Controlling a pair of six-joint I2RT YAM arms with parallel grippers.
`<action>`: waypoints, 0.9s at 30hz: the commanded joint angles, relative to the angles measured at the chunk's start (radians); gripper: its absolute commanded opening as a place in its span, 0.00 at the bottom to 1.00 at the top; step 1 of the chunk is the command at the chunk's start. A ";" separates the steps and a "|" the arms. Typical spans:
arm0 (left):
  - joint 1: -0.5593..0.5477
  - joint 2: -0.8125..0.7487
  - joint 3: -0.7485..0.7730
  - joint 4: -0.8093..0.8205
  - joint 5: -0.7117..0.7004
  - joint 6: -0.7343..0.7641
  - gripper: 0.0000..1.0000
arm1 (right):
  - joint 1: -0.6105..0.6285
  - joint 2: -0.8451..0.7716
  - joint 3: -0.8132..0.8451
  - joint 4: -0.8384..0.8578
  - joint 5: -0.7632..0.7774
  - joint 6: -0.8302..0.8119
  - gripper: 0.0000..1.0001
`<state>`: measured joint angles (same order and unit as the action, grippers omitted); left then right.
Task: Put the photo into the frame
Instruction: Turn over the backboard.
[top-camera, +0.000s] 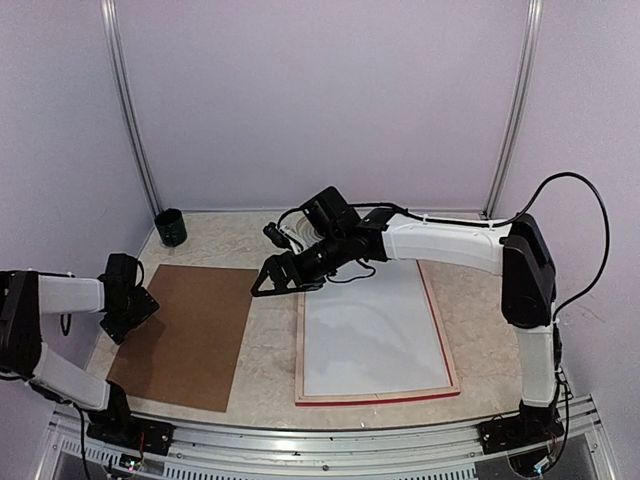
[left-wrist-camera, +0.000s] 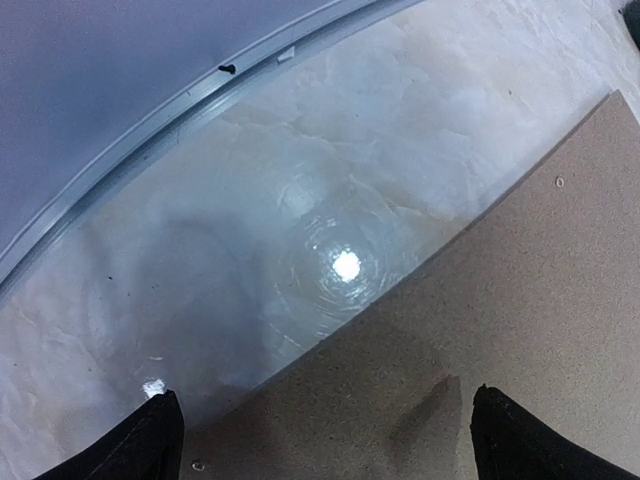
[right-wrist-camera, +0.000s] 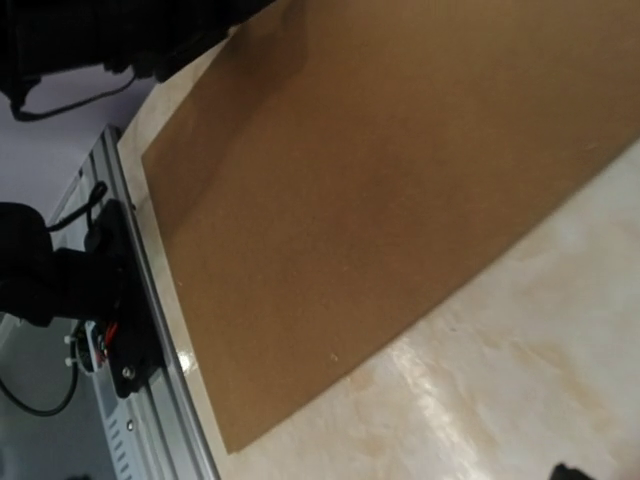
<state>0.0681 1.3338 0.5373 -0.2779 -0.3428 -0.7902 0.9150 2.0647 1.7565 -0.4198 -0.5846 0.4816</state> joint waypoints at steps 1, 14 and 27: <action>0.006 0.050 -0.023 0.082 0.099 0.016 0.99 | 0.037 0.098 0.083 -0.005 -0.009 0.064 0.99; -0.045 -0.033 -0.138 0.186 0.293 -0.012 0.99 | 0.071 0.276 0.257 -0.047 0.059 0.169 0.99; -0.181 -0.171 -0.160 0.132 0.286 -0.083 0.99 | 0.060 0.348 0.267 -0.097 0.138 0.265 0.99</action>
<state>-0.0929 1.2007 0.4042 -0.0952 -0.0742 -0.8333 0.9775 2.3848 2.0003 -0.4644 -0.5152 0.7074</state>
